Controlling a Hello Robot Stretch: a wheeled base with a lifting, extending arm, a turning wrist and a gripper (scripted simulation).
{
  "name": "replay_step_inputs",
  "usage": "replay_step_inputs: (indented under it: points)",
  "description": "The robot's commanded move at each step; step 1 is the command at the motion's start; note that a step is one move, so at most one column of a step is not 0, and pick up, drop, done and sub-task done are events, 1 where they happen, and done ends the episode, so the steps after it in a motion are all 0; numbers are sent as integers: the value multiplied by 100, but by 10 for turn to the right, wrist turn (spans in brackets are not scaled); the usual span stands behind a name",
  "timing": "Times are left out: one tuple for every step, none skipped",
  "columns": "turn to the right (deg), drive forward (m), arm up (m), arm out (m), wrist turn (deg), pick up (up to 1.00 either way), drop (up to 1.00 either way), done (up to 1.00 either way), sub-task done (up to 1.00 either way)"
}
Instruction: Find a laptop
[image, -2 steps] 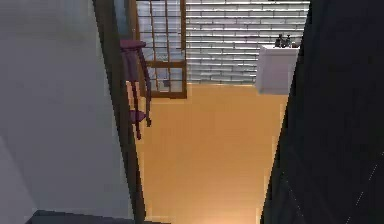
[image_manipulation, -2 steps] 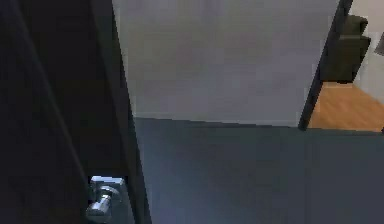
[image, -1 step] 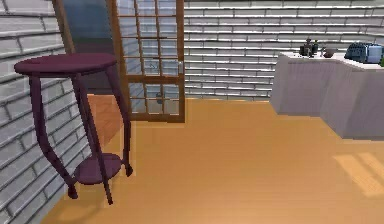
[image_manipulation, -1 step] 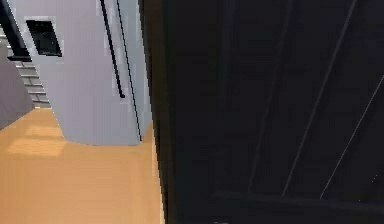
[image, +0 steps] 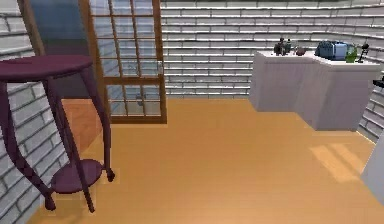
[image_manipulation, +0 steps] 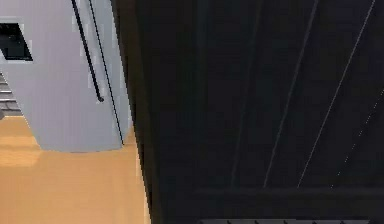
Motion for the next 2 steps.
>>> replay_step_inputs:
  points:
    - [0,20,0,0,0,0,0,0,0]
    - [-90,0,0,0,0,0,0,0,0]
